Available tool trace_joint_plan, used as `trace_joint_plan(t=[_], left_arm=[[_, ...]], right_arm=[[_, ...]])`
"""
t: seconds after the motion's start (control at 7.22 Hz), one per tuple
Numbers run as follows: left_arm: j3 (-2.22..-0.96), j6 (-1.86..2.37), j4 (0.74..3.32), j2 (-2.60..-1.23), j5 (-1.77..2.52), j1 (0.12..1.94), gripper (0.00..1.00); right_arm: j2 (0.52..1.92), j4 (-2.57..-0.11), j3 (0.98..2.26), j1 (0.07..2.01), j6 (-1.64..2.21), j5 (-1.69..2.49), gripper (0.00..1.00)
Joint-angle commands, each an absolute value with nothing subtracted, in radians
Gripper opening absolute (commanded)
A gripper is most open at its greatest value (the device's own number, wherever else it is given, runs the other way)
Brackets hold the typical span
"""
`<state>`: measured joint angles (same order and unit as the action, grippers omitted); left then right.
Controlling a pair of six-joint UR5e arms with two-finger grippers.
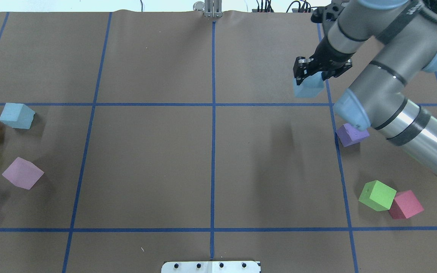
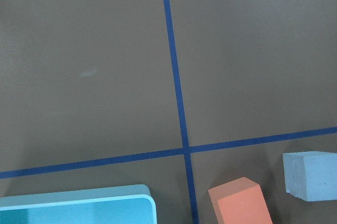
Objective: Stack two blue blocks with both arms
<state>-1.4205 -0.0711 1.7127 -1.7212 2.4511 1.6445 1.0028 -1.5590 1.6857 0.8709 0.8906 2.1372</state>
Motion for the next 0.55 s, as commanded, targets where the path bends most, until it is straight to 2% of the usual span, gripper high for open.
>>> trace_joint_plan(t=[0.0,0.42], left_arm=[[-1.422,-0.071,1.709,-1.721,2.453,1.644,0.98],[-1.417,-0.071,1.709,-1.721,2.451,1.644,0.98]], right_arm=[[0.974,-1.555,1.750,0.673,1.152,1.981,0.61],[0.936,-1.542,1.746,0.444,1.391,1.785,0.61]])
